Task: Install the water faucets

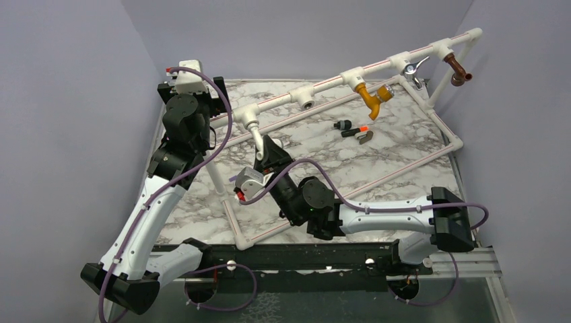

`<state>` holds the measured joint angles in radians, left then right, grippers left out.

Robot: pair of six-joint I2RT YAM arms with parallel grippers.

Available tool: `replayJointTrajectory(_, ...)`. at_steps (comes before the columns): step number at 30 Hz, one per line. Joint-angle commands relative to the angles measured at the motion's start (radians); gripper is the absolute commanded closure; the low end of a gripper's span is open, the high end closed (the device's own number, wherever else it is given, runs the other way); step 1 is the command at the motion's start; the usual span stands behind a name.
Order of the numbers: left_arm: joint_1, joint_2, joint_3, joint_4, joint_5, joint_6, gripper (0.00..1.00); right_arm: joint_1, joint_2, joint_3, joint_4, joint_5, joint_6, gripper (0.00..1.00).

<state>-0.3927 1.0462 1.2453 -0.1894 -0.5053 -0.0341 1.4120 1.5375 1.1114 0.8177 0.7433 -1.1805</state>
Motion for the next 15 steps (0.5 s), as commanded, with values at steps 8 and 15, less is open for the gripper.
replayJointTrajectory(8,0.002,-0.007,0.008,-0.015,0.019,-0.006,0.01,0.002,0.012,-0.004,0.330,0.118,0.436,1.00)
replayJointTrajectory(15,0.002,-0.009,0.009,-0.016,0.019,-0.006,0.01,0.002,0.036,-0.017,0.424,0.155,0.644,0.99)
